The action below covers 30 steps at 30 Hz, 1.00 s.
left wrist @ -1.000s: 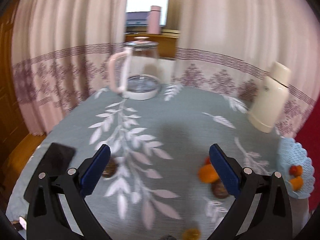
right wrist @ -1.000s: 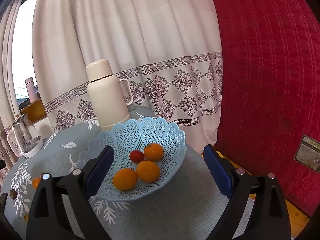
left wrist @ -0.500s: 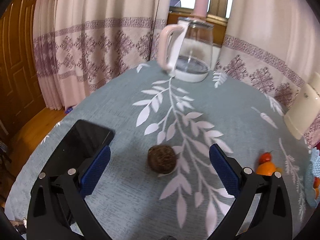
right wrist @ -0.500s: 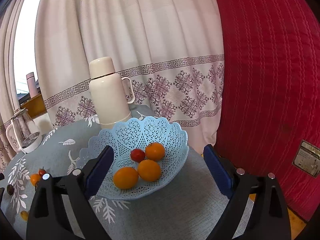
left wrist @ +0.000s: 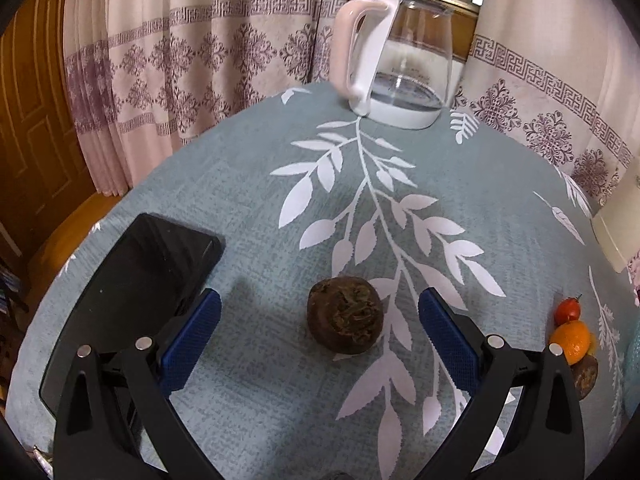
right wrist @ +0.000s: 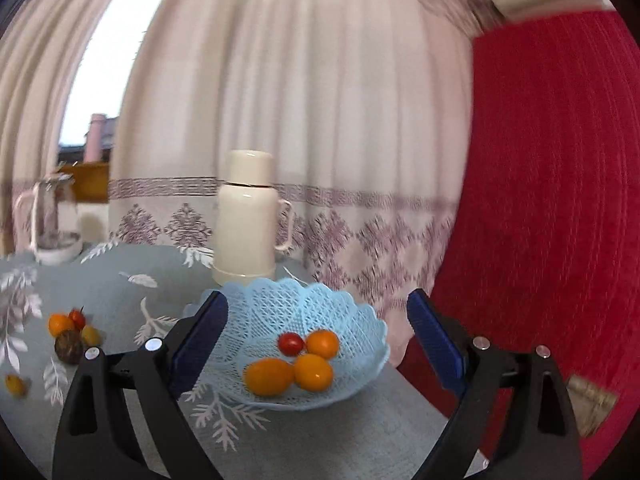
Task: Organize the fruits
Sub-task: 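Grasp the dark brown round fruit with the left tool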
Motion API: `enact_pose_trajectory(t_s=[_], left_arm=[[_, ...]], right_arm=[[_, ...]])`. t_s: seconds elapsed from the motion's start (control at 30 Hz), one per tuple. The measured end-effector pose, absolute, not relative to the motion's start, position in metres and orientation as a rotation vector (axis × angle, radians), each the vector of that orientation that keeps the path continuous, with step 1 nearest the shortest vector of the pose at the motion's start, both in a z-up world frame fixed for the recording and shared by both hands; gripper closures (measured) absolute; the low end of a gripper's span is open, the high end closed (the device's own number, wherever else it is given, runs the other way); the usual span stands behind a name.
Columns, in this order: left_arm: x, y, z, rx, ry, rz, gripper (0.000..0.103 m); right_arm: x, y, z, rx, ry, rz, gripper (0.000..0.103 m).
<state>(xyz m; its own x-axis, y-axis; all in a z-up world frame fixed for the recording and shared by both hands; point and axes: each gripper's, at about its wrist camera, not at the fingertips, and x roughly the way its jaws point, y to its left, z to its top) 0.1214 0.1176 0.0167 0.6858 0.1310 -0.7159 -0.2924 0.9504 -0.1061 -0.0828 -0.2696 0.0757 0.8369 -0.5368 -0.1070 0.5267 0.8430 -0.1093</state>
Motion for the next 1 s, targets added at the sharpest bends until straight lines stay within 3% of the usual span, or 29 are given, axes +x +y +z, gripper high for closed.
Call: enact_pose_trajectory(t_s=[0.13, 0.23, 0.63, 0.8, 1.0], left_arm=[[0.123, 0.119, 0.013, -0.232, 0.798, 0.224, 0.004], [0.129, 0.118, 0.008, -0.221, 0.830, 0.220, 0.018], [0.131, 0.110, 0.007, -0.156, 0.837, 0.229, 0.044], [0.126, 0.110, 0.009, -0.176, 0.811, 0.189, 0.060], [0.118, 0.121, 0.011, -0.260, 0.768, 0.147, 0.061]], right_arm=[[-0.081, -0.271, 0.077, -0.067, 0.147, -0.555, 0.007], [-0.081, -0.279, 0.077, -0.035, 0.164, -0.554, 0.007], [-0.080, -0.279, 0.075, -0.039, 0.185, -0.550, 0.007], [-0.075, -0.281, 0.073, -0.042, 0.209, -0.555, 0.007], [-0.063, -0.280, 0.074, -0.026, 0.284, -0.512, 0.007]])
